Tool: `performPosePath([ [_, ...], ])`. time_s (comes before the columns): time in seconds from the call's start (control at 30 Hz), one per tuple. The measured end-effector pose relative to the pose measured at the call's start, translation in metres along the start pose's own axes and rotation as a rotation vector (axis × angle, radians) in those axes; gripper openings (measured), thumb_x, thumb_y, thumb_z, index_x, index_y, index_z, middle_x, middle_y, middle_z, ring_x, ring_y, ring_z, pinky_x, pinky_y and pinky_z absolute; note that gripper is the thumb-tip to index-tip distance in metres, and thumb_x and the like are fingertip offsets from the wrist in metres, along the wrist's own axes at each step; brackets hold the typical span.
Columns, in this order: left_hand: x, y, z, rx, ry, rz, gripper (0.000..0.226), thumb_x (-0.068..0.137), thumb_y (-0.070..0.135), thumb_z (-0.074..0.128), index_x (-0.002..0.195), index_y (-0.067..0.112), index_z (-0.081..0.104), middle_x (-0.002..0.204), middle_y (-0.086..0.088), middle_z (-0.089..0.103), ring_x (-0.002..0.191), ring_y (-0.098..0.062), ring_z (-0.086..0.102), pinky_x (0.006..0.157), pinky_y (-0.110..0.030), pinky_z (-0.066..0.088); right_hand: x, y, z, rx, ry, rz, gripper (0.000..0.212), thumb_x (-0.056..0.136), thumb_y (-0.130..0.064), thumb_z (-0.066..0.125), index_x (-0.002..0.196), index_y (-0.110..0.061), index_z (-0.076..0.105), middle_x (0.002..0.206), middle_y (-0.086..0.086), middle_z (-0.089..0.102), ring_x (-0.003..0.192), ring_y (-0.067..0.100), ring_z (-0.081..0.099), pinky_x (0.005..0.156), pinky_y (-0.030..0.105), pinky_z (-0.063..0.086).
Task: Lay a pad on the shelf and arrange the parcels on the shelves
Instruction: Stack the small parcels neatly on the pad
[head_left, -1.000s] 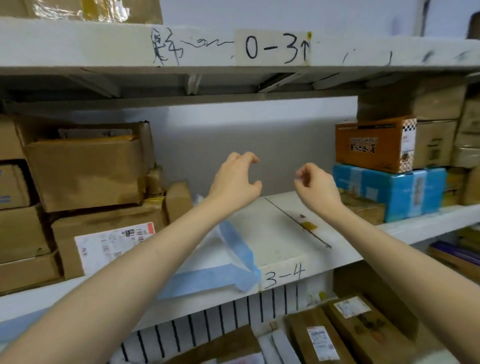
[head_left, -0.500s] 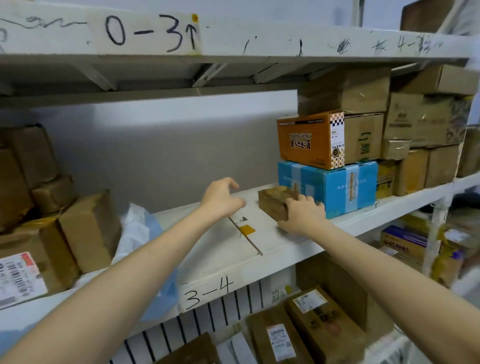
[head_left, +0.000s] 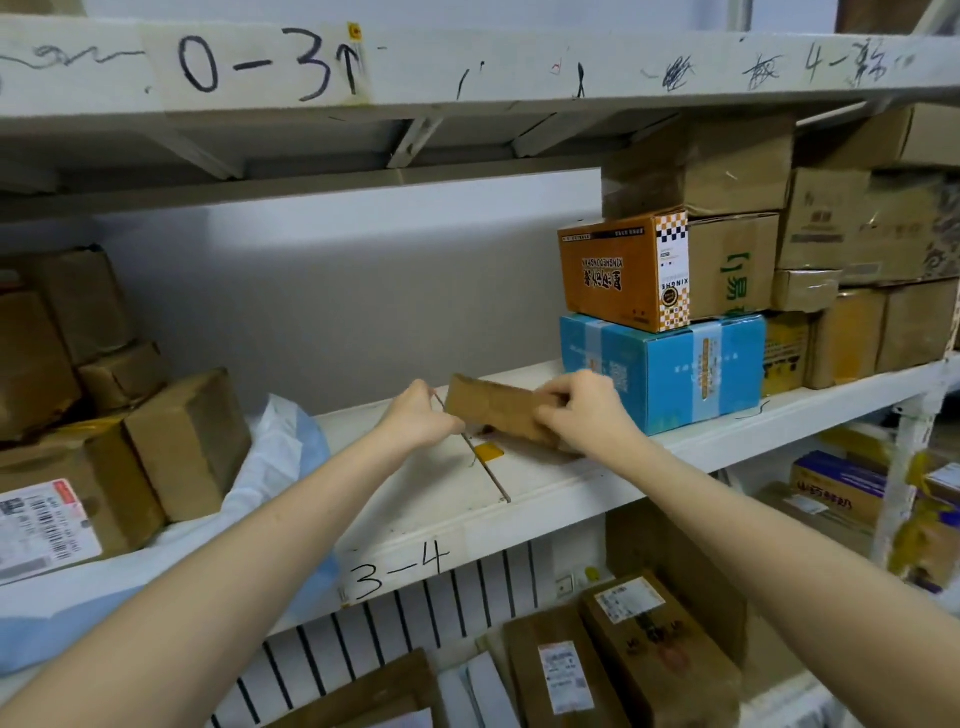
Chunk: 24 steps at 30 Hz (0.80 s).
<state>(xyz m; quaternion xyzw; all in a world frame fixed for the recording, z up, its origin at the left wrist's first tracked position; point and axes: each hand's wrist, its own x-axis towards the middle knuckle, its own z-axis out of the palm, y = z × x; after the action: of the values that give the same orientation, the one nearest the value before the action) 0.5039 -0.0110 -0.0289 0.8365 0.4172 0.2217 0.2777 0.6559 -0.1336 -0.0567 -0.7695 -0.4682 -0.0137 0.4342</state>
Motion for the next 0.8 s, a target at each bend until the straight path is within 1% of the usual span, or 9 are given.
performPosePath([
  [0.13, -0.002, -0.012, -0.016, -0.199, 0.067, -0.046, 0.057, 0.083, 0.033, 0.066, 0.129, 0.011, 0.039, 0.13, -0.004, 0.05, 0.116, -0.024, 0.05, 0.089, -0.037, 0.044, 0.009, -0.015, -0.019, 0.654, -0.05, 0.328, 0.012, 0.089, -0.017, 0.066, 0.096, -0.01, 0.072, 0.101, 0.018, 0.071, 0.092, 0.026, 0.071, 0.08, 0.038, 0.059],
  [0.23, -0.011, -0.019, -0.032, -0.378, 0.127, -0.046, 0.057, 0.086, 0.039, 0.062, 0.133, 0.019, 0.038, 0.136, 0.001, 0.047, 0.118, -0.02, 0.048, 0.088, -0.035, 0.041, 0.005, -0.027, -0.012, 0.847, -0.166, 0.435, 0.016, 0.089, -0.009, 0.064, 0.102, -0.003, 0.069, 0.102, 0.02, 0.071, 0.087, 0.025, 0.071, 0.069, 0.033, 0.061],
  [0.33, -0.028, -0.019, -0.048, -0.562, 0.171, -0.167, 0.086, 0.072, 0.051, 0.073, 0.138, 0.021, 0.026, 0.141, -0.002, 0.037, 0.123, -0.024, 0.044, 0.084, -0.039, 0.045, 0.0, -0.044, 0.004, 1.094, -0.236, 0.455, 0.02, 0.092, -0.001, 0.056, 0.108, 0.008, 0.063, 0.098, 0.021, 0.067, 0.078, 0.025, 0.068, 0.069, 0.036, 0.059],
  [0.43, -0.046, -0.014, -0.069, -0.908, 0.122, -0.235, 0.107, 0.054, 0.058, 0.084, 0.136, 0.026, 0.024, 0.132, 0.002, 0.05, 0.113, -0.024, 0.056, 0.065, -0.039, 0.053, 0.001, -0.068, 0.024, 1.174, -0.246, 0.344, 0.026, 0.093, 0.0, 0.052, 0.115, 0.013, 0.059, 0.098, 0.023, 0.06, 0.077, 0.029, 0.061, 0.086, 0.042, 0.055],
  [0.5, -0.054, -0.015, -0.087, -1.028, 0.197, -0.213, 0.098, 0.053, 0.054, 0.087, 0.125, 0.026, 0.026, 0.121, 0.003, 0.056, 0.099, -0.019, 0.062, 0.056, -0.036, 0.054, -0.003, -0.092, 0.034, 1.167, -0.245, 0.207, 0.021, 0.093, 0.0, 0.054, 0.11, 0.008, 0.063, 0.093, 0.019, 0.064, 0.08, 0.024, 0.063, 0.076, 0.033, 0.058],
  [0.57, -0.064, -0.017, -0.106, -1.038, 0.332, -0.141, 0.092, 0.062, 0.043, 0.085, 0.124, 0.032, 0.019, 0.106, 0.006, 0.054, 0.093, -0.018, 0.059, 0.062, -0.039, 0.053, -0.009, -0.114, 0.043, 1.201, -0.249, 0.095, 0.013, 0.092, -0.001, 0.057, 0.1, 0.0, 0.066, 0.086, 0.01, 0.067, 0.074, 0.015, 0.066, 0.07, 0.026, 0.059],
  [0.63, -0.069, -0.021, -0.121, -1.02, 0.399, -0.086, 0.098, 0.065, 0.038, 0.084, 0.135, 0.032, 0.016, 0.104, 0.006, 0.053, 0.099, -0.021, 0.057, 0.076, -0.045, 0.053, -0.013, -0.127, 0.05, 1.232, -0.282, 0.024, 0.011, 0.089, -0.005, 0.063, 0.098, -0.009, 0.067, 0.089, 0.005, 0.067, 0.082, 0.015, 0.063, 0.082, 0.033, 0.055],
  [0.7, -0.08, -0.027, -0.141, -1.014, 0.38, -0.054, 0.097, 0.06, 0.046, 0.082, 0.135, 0.032, 0.021, 0.115, 0.001, 0.056, 0.104, -0.024, 0.058, 0.087, -0.05, 0.051, -0.017, -0.141, 0.056, 1.224, -0.416, 0.003, 0.037, 0.075, -0.026, 0.076, 0.11, -0.02, 0.065, 0.1, 0.001, 0.065, 0.098, 0.016, 0.058, 0.092, 0.039, 0.045],
  [0.8, -0.096, -0.036, -0.16, -0.976, 0.237, -0.068, 0.115, 0.041, 0.066, 0.079, 0.139, 0.032, 0.03, 0.124, -0.002, 0.059, 0.11, -0.028, 0.059, 0.092, -0.054, 0.048, -0.029, -0.156, 0.066, 1.272, -0.743, 0.017, 0.083, 0.04, -0.046, 0.091, 0.117, -0.03, 0.061, 0.109, 0.003, 0.064, 0.103, 0.02, 0.058, 0.093, 0.047, 0.039],
])
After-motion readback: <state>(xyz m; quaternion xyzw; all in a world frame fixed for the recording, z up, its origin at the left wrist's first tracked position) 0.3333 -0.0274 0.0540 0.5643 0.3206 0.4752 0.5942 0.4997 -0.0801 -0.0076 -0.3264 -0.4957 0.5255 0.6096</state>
